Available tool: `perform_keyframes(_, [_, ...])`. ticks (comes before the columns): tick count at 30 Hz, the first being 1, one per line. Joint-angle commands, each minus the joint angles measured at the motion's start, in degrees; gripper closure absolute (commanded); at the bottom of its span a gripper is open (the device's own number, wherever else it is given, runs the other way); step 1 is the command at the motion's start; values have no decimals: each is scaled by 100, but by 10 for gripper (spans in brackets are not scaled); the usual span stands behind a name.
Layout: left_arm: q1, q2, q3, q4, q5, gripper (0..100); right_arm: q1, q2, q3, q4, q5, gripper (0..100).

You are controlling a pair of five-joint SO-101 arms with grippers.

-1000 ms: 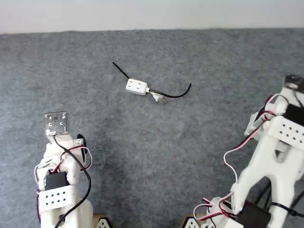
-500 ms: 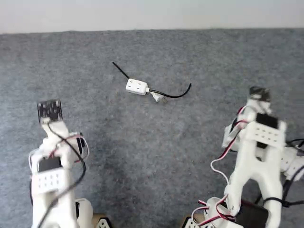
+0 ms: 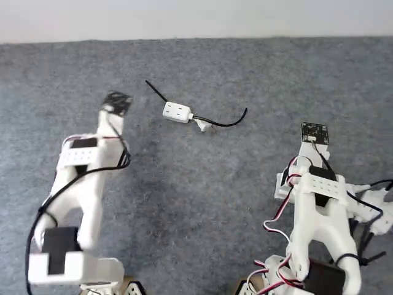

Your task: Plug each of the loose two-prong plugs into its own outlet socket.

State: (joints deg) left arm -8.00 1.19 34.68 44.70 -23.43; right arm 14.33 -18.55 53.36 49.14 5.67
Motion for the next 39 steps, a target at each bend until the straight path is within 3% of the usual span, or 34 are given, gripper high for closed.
perform_keyframes(1, [185, 457, -646, -431, -703, 763, -31, -154, -44, -110, 229, 983])
perform_keyframes(4, [325, 818, -1033, -466, -1222, 744, -145, -154, -35, -110, 308, 983])
perform_keyframes(13, [695, 1424, -2343, -440, -1626, 739, -198, -154, -35, -127, 334, 983])
perform_keyframes(25, [1090, 1969, -3609, -607, -1591, 741, -207, -154, -26, -198, 334, 983])
perform_keyframes(33, [1178, 2479, -4066, -1116, 738, 765, -374, -145, 18, -215, 334, 983])
perform_keyframes(39, [1380, 2629, -3829, -1996, 1187, 901, -382, -163, 88, -312, 334, 983])
